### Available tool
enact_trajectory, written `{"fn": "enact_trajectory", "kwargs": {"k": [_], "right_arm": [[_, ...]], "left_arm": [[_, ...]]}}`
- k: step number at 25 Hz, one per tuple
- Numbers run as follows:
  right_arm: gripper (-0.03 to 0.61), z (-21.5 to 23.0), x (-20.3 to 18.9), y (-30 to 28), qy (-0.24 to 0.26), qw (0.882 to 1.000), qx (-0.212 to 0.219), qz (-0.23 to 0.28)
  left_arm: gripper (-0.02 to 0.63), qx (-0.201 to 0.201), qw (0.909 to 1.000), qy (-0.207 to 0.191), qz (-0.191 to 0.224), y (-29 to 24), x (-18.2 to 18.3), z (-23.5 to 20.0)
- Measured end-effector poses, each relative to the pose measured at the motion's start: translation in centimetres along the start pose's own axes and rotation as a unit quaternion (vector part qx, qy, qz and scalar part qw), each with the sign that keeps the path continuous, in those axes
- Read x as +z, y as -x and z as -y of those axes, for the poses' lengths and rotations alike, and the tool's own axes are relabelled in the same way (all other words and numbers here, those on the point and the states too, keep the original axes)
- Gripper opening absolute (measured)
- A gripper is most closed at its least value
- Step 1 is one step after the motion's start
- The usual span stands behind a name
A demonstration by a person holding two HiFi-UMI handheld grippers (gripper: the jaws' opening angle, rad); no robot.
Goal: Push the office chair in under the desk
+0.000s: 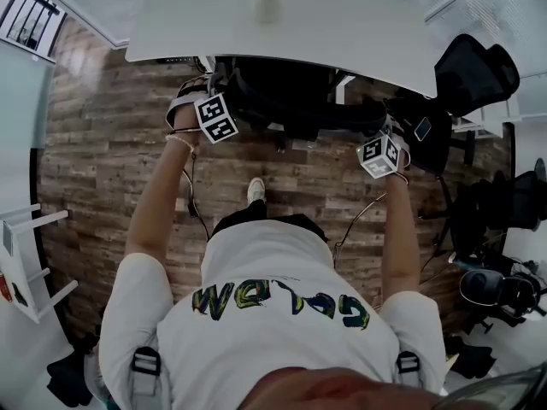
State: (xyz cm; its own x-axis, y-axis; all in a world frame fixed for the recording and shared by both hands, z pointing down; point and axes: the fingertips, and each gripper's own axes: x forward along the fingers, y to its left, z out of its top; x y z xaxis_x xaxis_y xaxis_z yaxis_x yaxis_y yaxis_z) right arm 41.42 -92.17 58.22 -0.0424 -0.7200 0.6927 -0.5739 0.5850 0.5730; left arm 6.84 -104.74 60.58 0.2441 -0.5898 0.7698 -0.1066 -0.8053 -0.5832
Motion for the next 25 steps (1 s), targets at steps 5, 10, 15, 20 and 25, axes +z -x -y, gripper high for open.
{"fn": "enact_trajectory", "kwargs": {"k": [5,10,15,20,25], "right_arm": [[0.232,2.1,0.6,-1.9,-0.001,1.0,-0.004,-0.001],[0.232,4.0,0.8,-3.6,0.001,1.0,-0.002,0.002],[0.232,5.6,0.9,-5.2,0.006,1.0,0.001,0.0],[0.232,7.3,0.9,-6.7,0.011,1.0,0.002,0.003],[0.233,8.7,0.8,-7.4,0.013,1.0,0.003,0.006]], "left_arm": [[0.232,0.004,1.0,-0.006,-0.003,-1.9,0.5,-2.2],[0.229,0.009,0.9999,-0.009,-0.009,-3.3,1.1,-4.0],[0.229,0.01,0.9998,-0.003,-0.017,-4.6,1.4,-5.2],[0.229,0.015,0.9996,0.005,-0.023,-5.7,2.0,-6.5],[0.229,0.015,0.9995,0.008,-0.026,-6.4,2.8,-7.4]]}}
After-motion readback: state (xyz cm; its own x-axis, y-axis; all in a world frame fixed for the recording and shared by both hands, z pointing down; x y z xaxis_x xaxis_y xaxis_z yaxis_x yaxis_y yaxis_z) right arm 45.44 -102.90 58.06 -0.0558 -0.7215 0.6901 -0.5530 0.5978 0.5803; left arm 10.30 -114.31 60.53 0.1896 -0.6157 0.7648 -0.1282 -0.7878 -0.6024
